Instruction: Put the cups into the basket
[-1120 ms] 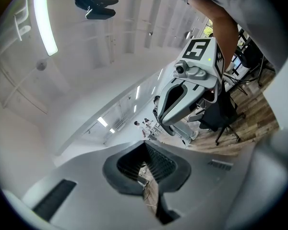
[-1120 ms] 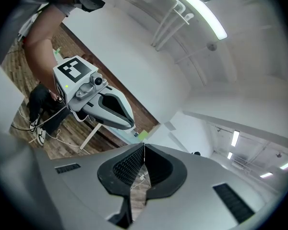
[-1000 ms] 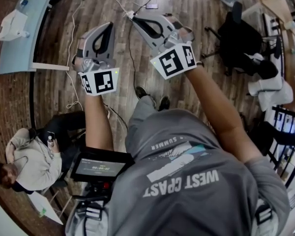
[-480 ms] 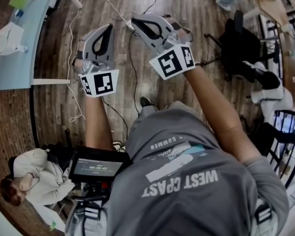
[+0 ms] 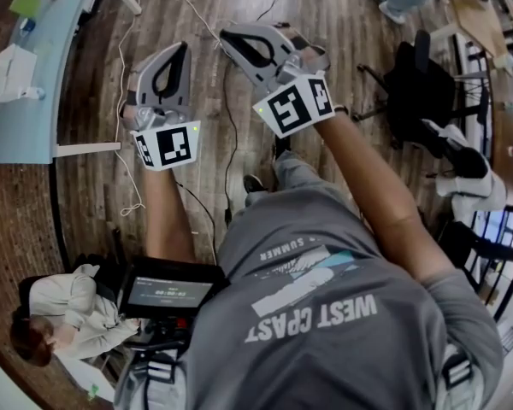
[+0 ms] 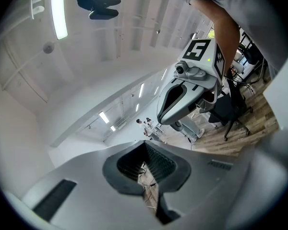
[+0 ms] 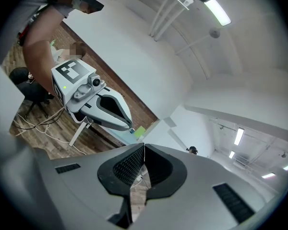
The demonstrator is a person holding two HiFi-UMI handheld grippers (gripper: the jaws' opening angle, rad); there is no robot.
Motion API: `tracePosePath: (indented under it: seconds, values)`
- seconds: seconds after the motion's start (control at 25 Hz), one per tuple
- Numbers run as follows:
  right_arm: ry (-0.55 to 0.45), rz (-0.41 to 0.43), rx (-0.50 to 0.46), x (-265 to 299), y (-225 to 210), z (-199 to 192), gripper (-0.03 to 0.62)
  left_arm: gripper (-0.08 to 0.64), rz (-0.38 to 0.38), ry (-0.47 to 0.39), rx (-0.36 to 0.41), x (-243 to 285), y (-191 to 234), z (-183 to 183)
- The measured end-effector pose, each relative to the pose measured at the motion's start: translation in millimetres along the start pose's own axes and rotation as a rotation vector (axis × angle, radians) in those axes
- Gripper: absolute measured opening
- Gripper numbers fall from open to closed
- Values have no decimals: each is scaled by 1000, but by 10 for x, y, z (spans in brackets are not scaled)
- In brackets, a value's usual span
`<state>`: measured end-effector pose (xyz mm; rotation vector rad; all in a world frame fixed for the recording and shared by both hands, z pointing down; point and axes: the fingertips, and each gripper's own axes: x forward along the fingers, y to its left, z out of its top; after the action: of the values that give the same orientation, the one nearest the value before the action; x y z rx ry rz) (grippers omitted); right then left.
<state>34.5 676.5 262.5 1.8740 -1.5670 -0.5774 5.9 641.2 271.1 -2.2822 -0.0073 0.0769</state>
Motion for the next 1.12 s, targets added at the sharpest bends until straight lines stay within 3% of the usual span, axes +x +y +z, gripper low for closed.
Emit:
tracePosePath:
  seconds: [0.2,0.64,1.12]
  values:
    - [-40,41,22,404,-283,-290,12,0,24,37,-14,447,146,-266]
    - [-141,127,29,877,-758,-800,12,0,93,173,51,1219,365,-563]
    - [-163,155,81,1328,-910,-1057,12,0,86,233,50,1480,535,-916]
